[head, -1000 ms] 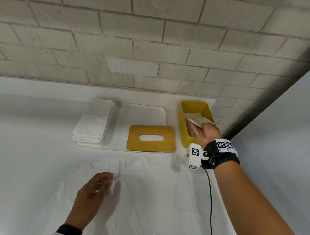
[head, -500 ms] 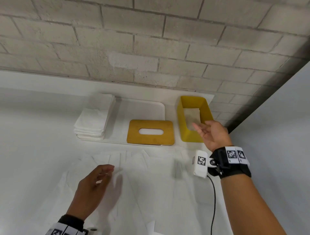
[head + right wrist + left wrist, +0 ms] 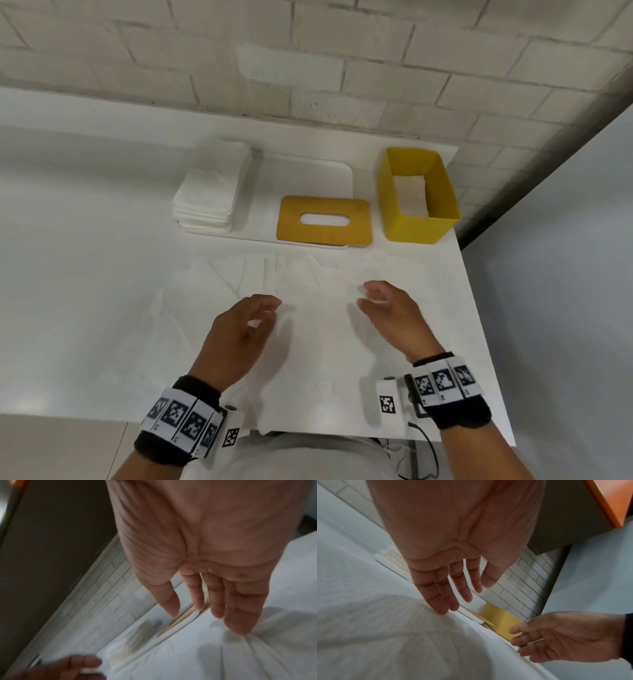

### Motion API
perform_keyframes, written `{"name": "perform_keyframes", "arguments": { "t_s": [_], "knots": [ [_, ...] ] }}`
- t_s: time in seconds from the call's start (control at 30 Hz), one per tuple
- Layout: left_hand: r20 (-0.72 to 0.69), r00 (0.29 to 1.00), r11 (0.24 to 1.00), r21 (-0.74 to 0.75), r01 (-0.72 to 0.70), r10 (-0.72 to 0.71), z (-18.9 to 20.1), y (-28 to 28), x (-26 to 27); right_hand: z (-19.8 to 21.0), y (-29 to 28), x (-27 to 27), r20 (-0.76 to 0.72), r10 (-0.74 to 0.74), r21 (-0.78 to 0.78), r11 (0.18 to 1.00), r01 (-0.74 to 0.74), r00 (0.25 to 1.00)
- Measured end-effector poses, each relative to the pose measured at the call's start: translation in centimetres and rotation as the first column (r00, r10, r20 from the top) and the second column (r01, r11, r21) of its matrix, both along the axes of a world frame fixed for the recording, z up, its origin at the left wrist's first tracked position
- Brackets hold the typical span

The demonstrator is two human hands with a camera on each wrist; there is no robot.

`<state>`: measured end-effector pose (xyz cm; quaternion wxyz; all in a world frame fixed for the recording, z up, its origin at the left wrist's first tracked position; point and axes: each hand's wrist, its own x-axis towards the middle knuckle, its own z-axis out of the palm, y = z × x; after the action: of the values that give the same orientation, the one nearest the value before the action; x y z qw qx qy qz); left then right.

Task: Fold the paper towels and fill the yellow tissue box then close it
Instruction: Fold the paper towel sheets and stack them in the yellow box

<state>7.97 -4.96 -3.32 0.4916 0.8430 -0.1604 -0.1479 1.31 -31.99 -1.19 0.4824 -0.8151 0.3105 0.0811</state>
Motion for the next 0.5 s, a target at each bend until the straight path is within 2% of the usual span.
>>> {"name": "perform_keyframes", "arguments": {
  "t_s": [0.03, 0.1, 0.33, 0.5],
  "knots": [
    [-0.002, 1.0, 1.0, -0.003, 0.014, -0.014, 0.0, -0.1, -0.2, -0.1, 0.7, 0.3, -0.024, 0.061, -0.107, 0.992, -0.063, 0.998],
    [-0.019, 0.999, 1.0, -0.004, 0.03, -0.03, 0.2, 0.0, -0.7, -0.5, 2.0, 1.0, -0.043, 0.132, -0.219, 0.966, -0.138, 0.99],
    [-0.036, 0.999, 1.0, -0.013, -0.001, 0.0, 0.3, 1.2, -1.5, -0.7, 6.2, 3.3, -0.208, 0.312, -0.35, 0.861, -0.368, 0.927],
    [-0.049, 0.998, 0.999, -0.015, -0.038, 0.038, 0.4, 2.1, -1.6, -1.2, 8.0, 4.4, -0.274, 0.282, -0.479, 0.789, -0.385, 0.92]
  ]
}}
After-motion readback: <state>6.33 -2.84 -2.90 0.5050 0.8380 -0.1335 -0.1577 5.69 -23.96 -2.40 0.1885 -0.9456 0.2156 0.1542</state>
